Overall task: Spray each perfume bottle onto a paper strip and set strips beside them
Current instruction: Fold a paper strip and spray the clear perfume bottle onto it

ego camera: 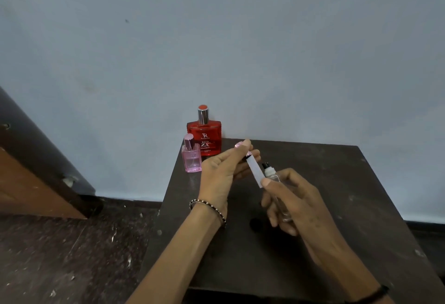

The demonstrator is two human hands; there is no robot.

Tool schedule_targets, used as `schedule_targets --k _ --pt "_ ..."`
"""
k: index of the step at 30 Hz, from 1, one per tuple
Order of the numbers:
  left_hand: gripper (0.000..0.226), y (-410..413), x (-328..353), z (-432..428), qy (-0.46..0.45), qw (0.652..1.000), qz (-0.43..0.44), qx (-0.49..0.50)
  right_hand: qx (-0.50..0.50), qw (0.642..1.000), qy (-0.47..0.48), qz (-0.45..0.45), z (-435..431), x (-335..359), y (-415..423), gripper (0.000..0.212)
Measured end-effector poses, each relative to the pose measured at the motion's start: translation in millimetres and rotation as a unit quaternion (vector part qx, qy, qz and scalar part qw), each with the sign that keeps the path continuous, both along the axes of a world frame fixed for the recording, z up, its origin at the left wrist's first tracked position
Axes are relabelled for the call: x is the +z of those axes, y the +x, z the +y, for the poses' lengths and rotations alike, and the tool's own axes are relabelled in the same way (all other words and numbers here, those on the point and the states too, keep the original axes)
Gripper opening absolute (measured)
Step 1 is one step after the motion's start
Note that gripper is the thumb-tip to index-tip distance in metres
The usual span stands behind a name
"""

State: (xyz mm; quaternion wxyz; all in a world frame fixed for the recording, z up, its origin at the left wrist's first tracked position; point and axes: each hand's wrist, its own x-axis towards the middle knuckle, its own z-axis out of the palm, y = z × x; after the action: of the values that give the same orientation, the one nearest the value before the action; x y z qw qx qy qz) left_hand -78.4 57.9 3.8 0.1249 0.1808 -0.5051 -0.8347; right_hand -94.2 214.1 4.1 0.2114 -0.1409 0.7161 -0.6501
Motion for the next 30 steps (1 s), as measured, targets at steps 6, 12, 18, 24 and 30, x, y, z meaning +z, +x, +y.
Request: schedule_targets --k 6,12,18,24,30 --pt "0.027 -1.0 1.4 4.1 0.028 0.999 -0.013 -0.024 0.019 0.997 -0.069 -0.031 5.2 10.4 -3.8 0.038" --pt "0.025 -0.7 1.3 0.4 0.035 0.999 -0.009 -0.030 0.048 0.971 -0.195 -0.129 10.9 13.1 -7.9 0.041" --pt "0.024 -2.5 2.2 -1.7 0.041 0.998 -0.006 -0.038 0.055 0.974 -0.188 -0.111 9.7 17.0 -10.2 0.044" --pt "0.026 -3.6 2.8 -2.9 0.040 0.999 -0.001 -0.037 -0.005 0.974 -0.211 -0.081 11.4 12.0 -18.5 0.036" --pt "0.014 -3.5 2.4 -3.1 0.000 0.999 -0.002 -0.047 -0.031 0.994 -0.101 0.030 20.1 4.8 -26.8 0.035"
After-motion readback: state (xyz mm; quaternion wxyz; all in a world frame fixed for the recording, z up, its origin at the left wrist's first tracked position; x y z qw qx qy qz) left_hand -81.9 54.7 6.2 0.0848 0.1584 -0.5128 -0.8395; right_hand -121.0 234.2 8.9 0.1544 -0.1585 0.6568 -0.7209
